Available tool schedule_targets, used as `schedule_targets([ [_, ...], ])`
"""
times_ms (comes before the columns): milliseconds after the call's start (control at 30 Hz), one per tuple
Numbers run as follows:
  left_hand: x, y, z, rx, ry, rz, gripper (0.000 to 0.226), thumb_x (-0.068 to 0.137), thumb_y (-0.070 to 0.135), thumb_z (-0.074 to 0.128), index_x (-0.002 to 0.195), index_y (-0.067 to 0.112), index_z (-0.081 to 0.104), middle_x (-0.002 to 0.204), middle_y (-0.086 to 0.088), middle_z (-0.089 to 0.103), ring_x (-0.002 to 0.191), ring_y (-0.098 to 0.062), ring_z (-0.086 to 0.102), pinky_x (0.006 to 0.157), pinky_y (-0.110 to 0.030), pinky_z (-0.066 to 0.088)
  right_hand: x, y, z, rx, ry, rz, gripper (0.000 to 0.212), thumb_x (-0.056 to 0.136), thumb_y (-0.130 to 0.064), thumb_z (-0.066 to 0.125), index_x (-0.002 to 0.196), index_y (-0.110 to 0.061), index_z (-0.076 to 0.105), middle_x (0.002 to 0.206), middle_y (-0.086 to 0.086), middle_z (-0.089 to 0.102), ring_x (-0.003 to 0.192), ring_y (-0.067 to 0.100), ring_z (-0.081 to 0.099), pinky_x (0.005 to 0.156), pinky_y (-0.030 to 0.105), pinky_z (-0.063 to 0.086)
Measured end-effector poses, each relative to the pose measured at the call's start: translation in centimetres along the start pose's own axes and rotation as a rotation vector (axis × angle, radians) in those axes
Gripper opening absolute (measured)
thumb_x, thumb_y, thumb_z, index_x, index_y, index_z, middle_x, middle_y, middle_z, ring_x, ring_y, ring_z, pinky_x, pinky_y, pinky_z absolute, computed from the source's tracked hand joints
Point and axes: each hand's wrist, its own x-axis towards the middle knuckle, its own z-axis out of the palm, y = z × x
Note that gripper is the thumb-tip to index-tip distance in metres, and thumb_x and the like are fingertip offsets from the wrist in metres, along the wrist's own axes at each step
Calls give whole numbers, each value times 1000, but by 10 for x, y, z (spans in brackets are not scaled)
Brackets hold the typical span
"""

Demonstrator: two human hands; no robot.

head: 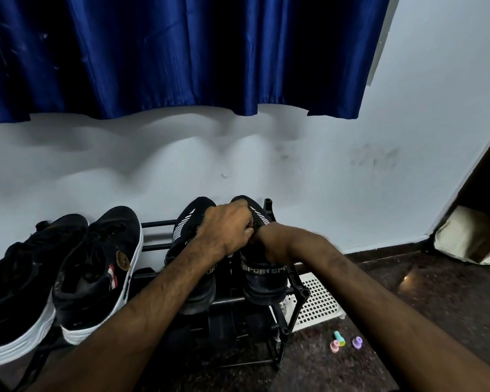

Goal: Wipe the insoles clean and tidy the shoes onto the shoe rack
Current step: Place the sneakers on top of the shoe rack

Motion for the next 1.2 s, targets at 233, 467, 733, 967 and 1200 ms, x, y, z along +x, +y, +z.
schedule_targets([
  [233, 1, 0, -2, 5, 8, -18, 18, 89, 30, 58, 102, 20, 67, 113, 0, 58, 105, -28, 61, 70, -34, 36, -11, -3, -17, -248, 278, 52, 22, 88, -19, 63, 109, -18, 69, 100, 6, 60, 91, 27, 63, 67, 31, 40],
  [467, 0, -3, -2, -52, 12, -21, 17, 89, 34, 62, 101, 28, 73, 113, 5, 59, 103, -25, 62, 71, -31, 36, -4, -6, -4, -492, 205, -15, 26, 86, -12, 65, 112, -6, 60, 113, 12, 66, 102, 33, 65, 71, 36, 42],
  [733, 1, -6, 0, -120, 35, -30, 16, 88, 40, 66, 96, 28, 73, 113, 7, 59, 103, -22, 62, 75, -29, 37, 1, 7, 6, -54, 60, -30, 15, 87, -8, 61, 89, -23, 61, 78, -11, 56, 77, 16, 59, 70, 31, 46],
  [967, -10, -14, -4, -156, 55, -61, 15, 90, 39, 64, 96, 29, 72, 107, 6, 59, 101, -19, 62, 73, -29, 38, -16, 6, -25, 218, 266, -28, 29, 76, -1, 57, 83, -22, 75, 82, 2, 74, 65, 12, 69, 73, 32, 59],
  [1200, -48, -73, -29, -328, -15, -196, 41, 83, 62, 63, 110, 31, 61, 113, 1, 52, 108, -19, 53, 92, -40, 46, 4, 30, 17, 391, 127, 184, 72, 77, -29, 79, 139, -18, 42, 115, 4, 65, 104, 22, 61, 91, 33, 51],
])
